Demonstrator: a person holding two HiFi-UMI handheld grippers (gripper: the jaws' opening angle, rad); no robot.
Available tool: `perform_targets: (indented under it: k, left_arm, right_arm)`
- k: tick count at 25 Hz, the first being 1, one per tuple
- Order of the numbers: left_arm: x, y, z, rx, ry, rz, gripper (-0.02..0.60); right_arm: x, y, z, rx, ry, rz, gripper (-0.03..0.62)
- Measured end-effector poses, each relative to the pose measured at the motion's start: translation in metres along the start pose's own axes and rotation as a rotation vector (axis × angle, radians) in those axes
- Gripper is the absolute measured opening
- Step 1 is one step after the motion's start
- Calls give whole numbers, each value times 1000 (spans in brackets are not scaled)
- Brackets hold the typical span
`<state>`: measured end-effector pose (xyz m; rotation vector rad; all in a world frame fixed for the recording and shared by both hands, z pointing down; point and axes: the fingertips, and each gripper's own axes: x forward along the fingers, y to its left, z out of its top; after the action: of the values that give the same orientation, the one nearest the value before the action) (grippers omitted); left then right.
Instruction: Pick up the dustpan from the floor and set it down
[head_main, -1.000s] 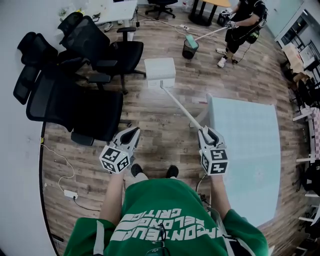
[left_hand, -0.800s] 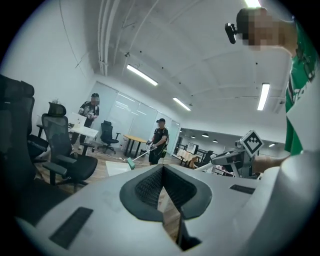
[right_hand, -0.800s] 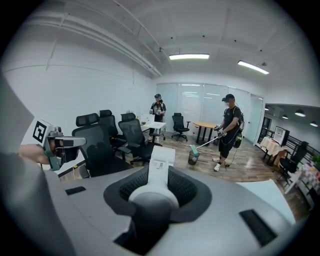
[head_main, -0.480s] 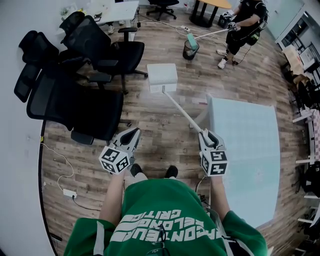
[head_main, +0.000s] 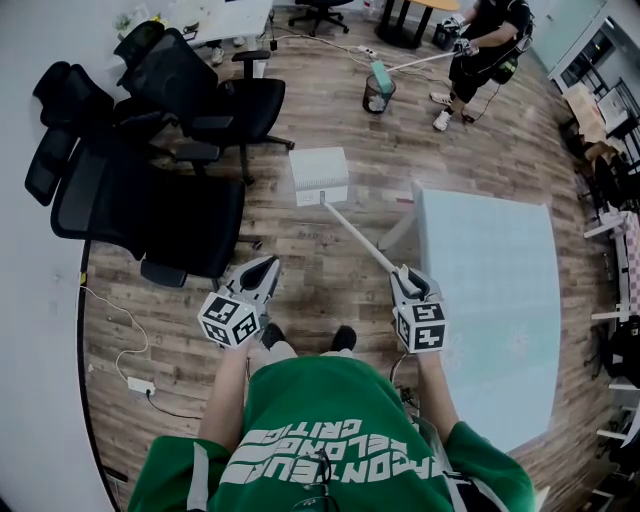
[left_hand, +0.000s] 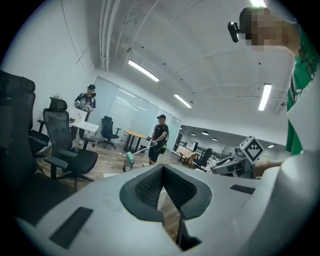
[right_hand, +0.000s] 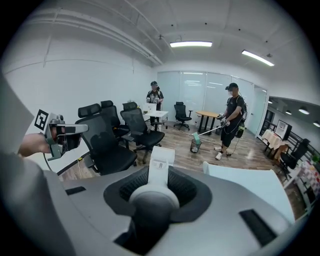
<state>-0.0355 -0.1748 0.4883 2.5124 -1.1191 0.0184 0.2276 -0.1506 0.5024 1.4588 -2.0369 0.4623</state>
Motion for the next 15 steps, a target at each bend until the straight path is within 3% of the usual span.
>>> perform_targets:
  k: [15]
  left_arm:
    - [7, -11, -10, -7, 32, -38, 2]
  right_arm:
    - [27, 10, -86, -4, 207, 20, 114]
